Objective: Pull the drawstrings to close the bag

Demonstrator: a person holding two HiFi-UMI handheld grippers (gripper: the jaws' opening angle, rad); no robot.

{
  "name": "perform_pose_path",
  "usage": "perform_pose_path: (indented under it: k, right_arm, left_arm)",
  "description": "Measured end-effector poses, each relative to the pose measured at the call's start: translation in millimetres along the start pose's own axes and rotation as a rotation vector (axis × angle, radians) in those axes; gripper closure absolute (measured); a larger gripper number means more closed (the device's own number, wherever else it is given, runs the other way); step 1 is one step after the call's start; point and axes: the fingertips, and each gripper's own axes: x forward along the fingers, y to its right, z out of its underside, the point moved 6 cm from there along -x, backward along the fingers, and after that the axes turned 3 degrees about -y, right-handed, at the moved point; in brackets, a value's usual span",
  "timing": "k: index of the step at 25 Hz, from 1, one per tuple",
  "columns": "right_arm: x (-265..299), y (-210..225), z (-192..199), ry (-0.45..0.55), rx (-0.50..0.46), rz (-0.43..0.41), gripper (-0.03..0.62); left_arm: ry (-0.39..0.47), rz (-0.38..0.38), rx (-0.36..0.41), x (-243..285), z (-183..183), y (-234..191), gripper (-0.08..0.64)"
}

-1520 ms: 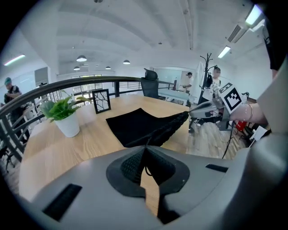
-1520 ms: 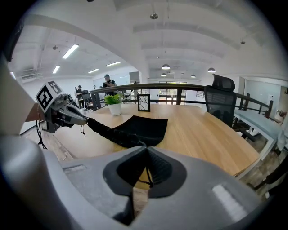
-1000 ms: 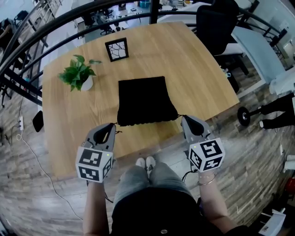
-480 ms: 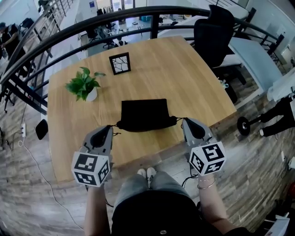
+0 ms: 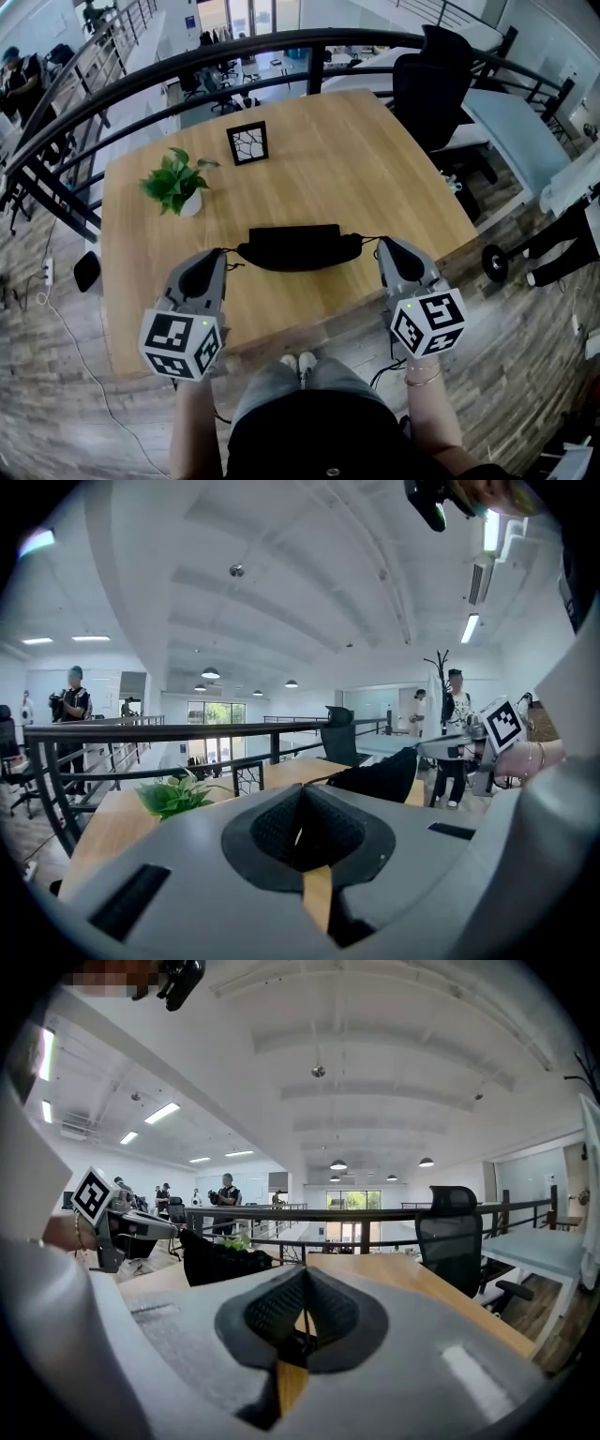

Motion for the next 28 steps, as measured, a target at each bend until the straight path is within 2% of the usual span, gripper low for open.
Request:
perform_pose_path:
  k: [11,28]
  right_arm:
    - [-7.3,2.7,-16.5,0.032,-0.027,0.015,0.591]
    - [-14.4,11.1,-20.7,0.063,-0.018,0.055,0.591]
  left_arm:
    - [0.064,-0.016,-0.016,-7.5,-11.3,-3.9,0.543]
    - [0.102,-0.051,-0.020,-12.0,-11.5,-9.0,0.543]
